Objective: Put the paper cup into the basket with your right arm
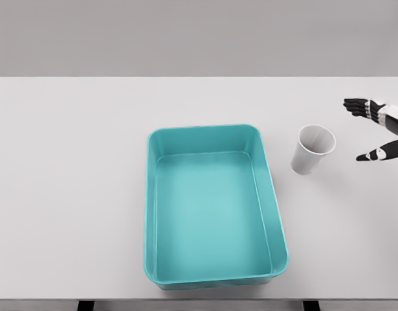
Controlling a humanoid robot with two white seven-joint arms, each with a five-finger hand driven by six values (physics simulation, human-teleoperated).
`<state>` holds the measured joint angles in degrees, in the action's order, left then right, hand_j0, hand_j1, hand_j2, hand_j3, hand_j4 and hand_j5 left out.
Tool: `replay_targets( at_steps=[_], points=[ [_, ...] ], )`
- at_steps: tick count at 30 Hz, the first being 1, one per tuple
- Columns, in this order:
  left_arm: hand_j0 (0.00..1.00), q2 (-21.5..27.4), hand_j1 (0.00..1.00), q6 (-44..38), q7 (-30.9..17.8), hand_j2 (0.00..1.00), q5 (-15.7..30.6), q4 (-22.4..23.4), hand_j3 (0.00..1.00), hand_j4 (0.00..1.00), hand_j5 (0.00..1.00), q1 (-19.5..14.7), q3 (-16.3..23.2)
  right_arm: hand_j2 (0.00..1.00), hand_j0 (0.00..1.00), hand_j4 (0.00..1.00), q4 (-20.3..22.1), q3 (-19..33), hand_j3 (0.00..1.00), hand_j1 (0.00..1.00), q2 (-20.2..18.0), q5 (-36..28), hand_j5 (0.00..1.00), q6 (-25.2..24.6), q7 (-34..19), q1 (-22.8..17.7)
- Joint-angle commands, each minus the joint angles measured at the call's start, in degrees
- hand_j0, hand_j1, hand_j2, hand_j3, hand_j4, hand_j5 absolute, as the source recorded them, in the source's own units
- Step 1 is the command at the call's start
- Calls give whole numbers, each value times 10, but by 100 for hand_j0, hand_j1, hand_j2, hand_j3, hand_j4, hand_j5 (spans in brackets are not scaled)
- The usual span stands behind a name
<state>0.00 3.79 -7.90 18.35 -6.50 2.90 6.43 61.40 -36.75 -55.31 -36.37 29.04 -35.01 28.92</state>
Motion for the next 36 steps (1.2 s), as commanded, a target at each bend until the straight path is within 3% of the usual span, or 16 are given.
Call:
replay_targets(
  at_steps=[1, 9, 17, 36],
  points=[
    [100, 0, 100, 0, 0, 100, 0, 0, 100, 100, 100, 0, 0, 100, 100, 100, -1, -3, 100, 100, 10, -2, 100, 3, 0, 0],
    [100, 0, 100, 0, 0, 100, 0, 0, 100, 100, 100, 0, 0, 100, 100, 100, -2, -8, 100, 100, 23, -1, 100, 4, 0, -4],
    [100, 0, 100, 0, 0, 100, 0, 0, 100, 100, 100, 0, 0, 100, 100, 100, -30, -3, 100, 100, 64, 32, 100, 4, 0, -4],
    [100, 0, 100, 0, 0, 100, 0, 0, 100, 100, 100, 0, 0, 100, 100, 100, -31, -2, 100, 100, 78, 33, 100, 4, 0, -1]
  ],
)
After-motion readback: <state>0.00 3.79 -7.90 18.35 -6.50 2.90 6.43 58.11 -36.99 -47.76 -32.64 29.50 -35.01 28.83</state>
